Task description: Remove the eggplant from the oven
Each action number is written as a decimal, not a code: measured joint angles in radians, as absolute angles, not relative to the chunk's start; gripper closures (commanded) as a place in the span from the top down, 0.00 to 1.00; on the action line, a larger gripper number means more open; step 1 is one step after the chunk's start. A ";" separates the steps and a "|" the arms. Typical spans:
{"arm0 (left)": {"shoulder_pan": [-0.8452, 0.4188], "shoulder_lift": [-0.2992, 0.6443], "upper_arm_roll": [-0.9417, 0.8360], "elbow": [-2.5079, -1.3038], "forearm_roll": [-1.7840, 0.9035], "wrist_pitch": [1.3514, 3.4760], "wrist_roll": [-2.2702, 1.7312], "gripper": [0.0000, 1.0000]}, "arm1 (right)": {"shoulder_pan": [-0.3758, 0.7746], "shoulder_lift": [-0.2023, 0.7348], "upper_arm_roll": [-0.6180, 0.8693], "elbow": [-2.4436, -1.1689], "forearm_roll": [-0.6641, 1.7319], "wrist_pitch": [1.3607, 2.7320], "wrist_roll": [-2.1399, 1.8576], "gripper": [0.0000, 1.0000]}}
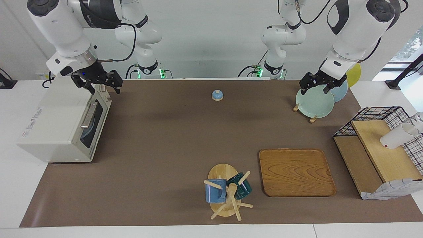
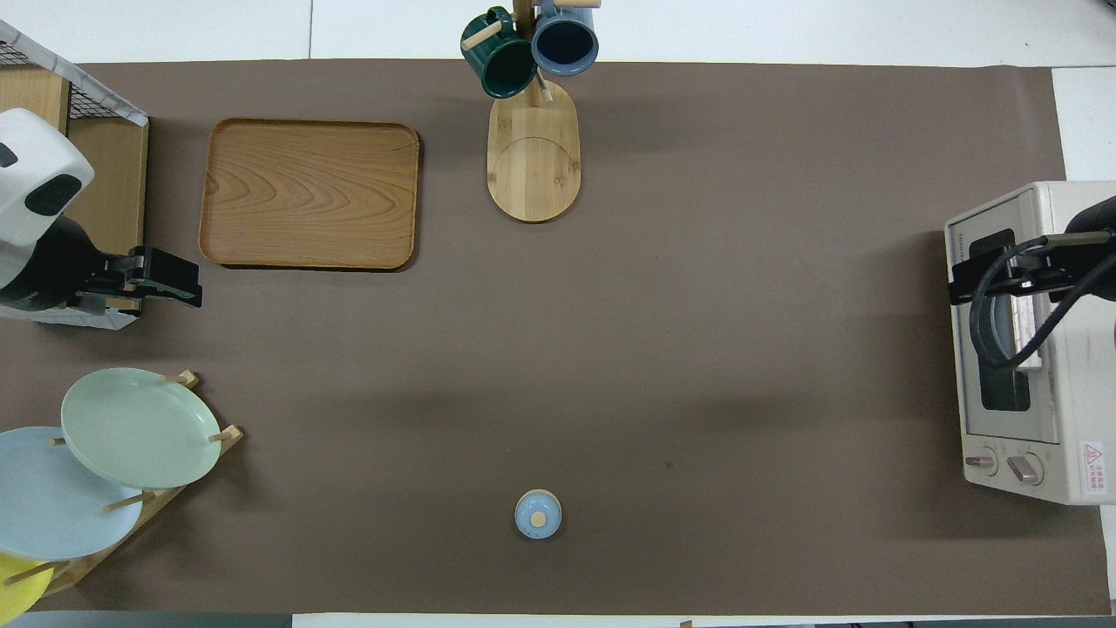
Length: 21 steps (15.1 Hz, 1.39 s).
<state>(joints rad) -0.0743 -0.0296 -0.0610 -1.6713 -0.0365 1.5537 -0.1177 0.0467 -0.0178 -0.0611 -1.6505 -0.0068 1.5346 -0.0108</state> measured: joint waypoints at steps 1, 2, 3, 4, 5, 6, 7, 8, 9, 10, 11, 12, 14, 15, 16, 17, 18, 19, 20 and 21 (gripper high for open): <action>-0.074 -0.030 -0.061 -1.671 -0.036 1.554 -0.118 1.00 | 0.047 -0.018 -0.061 -1.650 -0.007 1.535 -0.011 1.00; -0.074 -0.030 -0.061 -1.671 -0.036 1.554 -0.118 1.00 | 0.047 -0.018 -0.061 -1.650 -0.007 1.535 -0.011 1.00; -0.074 -0.030 -0.061 -1.671 -0.036 1.554 -0.118 1.00 | 0.047 -0.018 -0.061 -1.650 -0.007 1.535 -0.011 1.00; -0.074 -0.030 -0.061 -1.671 -0.036 1.554 -0.118 1.00 | 0.047 -0.018 -0.061 -1.650 -0.007 1.535 -0.011 1.00; -0.074 -0.030 -0.061 -1.671 -0.036 1.554 -0.118 1.00 | 0.047 -0.018 -0.061 -1.650 -0.007 1.535 -0.011 1.00; -0.074 -0.030 -0.061 -1.671 -0.036 1.554 -0.118 1.00 | 0.046 -0.018 -0.062 -1.650 -0.007 1.535 -0.011 1.00; -0.074 -0.030 -0.061 -1.671 -0.036 1.554 -0.118 1.00 | 0.046 -0.018 -0.062 -1.651 -0.007 1.535 -0.016 0.63; -0.074 -0.030 -0.061 -1.671 -0.036 1.554 -0.118 1.00 | 0.046 -0.018 -0.062 -1.651 -0.007 1.539 -0.034 0.20; -0.074 -0.030 -0.061 -1.671 -0.036 1.554 -0.118 1.00 | 0.046 -0.018 -0.062 -1.653 -0.007 1.550 -0.057 0.00; -0.074 -0.030 -0.061 -1.671 -0.036 1.554 -0.118 1.00 | 0.046 -0.018 -0.063 -1.657 -0.007 1.564 -0.076 0.00; -0.074 -0.030 -0.061 -1.671 -0.036 1.554 -0.118 1.00 | 0.044 -0.019 -0.064 -1.667 -0.007 1.580 -0.098 0.00; -0.074 -0.030 -0.061 -1.671 -0.036 1.554 -0.118 1.00 | 0.036 -0.022 -0.066 -1.689 -0.007 1.606 -0.140 0.00; -0.074 -0.030 -0.061 -1.671 -0.036 1.554 -0.118 1.00 | 0.014 -0.039 -0.069 -1.762 -0.007 1.683 -0.233 0.00; -0.074 -0.030 -0.061 -1.671 -0.036 1.554 -0.118 1.00 | 0.008 -0.051 -0.071 -1.804 -0.011 1.726 -0.252 0.00; -0.074 -0.030 -0.061 -1.671 -0.036 1.554 -0.118 1.00 | 0.003 -0.060 -0.073 -1.844 -0.028 1.767 -0.256 0.00; -0.074 -0.030 -0.061 -1.671 -0.036 1.554 -0.118 1.00 | -0.005 -0.066 -0.074 -1.874 -0.055 1.798 -0.253 0.00; -0.074 -0.030 -0.061 -1.671 -0.036 1.554 -0.118 1.00 | -0.018 -0.067 -0.075 -1.898 -0.085 1.823 -0.246 0.00; -0.074 -0.030 -0.061 -1.671 -0.036 1.554 -0.118 1.00 | -0.034 -0.066 -0.076 -1.916 -0.108 1.840 -0.246 0.00; -0.074 -0.030 -0.061 -1.671 -0.036 1.554 -0.118 1.00 | -0.049 -0.064 -0.077 -1.928 -0.127 1.856 -0.246 0.00; -0.074 -0.030 -0.061 -1.671 -0.036 1.554 -0.118 1.00 | -0.059 -0.062 -0.077 -1.938 -0.145 1.869 -0.246 0.00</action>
